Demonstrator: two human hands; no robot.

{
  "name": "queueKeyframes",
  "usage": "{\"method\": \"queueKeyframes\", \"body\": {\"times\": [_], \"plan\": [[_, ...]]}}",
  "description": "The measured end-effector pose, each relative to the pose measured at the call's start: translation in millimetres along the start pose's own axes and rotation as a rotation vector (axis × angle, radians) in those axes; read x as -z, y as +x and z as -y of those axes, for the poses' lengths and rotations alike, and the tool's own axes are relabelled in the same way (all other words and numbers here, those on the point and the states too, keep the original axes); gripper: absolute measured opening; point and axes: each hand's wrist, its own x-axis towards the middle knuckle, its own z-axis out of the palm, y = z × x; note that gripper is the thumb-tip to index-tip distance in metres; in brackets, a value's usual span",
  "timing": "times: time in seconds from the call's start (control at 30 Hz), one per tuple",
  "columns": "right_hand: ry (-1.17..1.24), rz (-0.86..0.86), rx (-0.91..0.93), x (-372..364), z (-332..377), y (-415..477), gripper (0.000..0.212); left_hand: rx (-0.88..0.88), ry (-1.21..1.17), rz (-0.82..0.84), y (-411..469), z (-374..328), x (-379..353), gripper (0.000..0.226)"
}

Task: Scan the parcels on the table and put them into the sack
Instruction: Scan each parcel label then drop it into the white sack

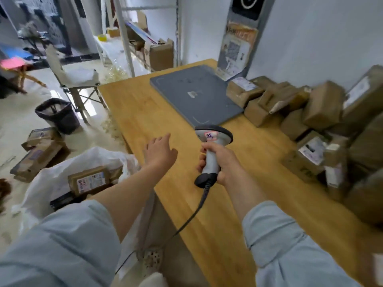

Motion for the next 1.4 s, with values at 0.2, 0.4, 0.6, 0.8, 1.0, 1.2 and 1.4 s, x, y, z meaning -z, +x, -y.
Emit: {"method": "queueKeyframes", "body": {"times": [0.2,0.4,0.6,0.8,1.0,1.2,1.4], "plan": [[0.253,-0.226,0.128,148.9,20.2,-77.0,0.013,-0.286,0.005,0.120,-64.1,-146.4,-55.7,0.057],[0.412,-0.439,0.187,253.6,12.1,-141.2,0.023,-0.566,-0.054,0.347,-126.0,-257.3,-103.4,0.056],[0.586,-0.634,0.238,322.6,-20.1,-184.1,0.023,-0.805,-0.002,0.577,-175.9,-323.6,-156.7,0.058],[0.751,-0.817,0.265,369.0,-39.5,-210.1,0.015,-1.038,-0.021,0.497,-217.5,-392.9,-173.3,0.088],[0.827,-0.788,0.237,400.4,-50.9,-215.7,0.022,-1.262,0.231,0.294,-250.9,-446.5,-198.7,0.126],[0.867,-0.731,0.255,413.1,-64.1,-220.5,0.023,-1.326,0.299,0.098,-260.3,-453.0,-218.3,0.109],[0.905,-0.742,0.330,408.1,-61.8,-216.0,0.022,-1.317,-0.054,0.193,-238.9,-407.8,-182.8,0.115]]}}
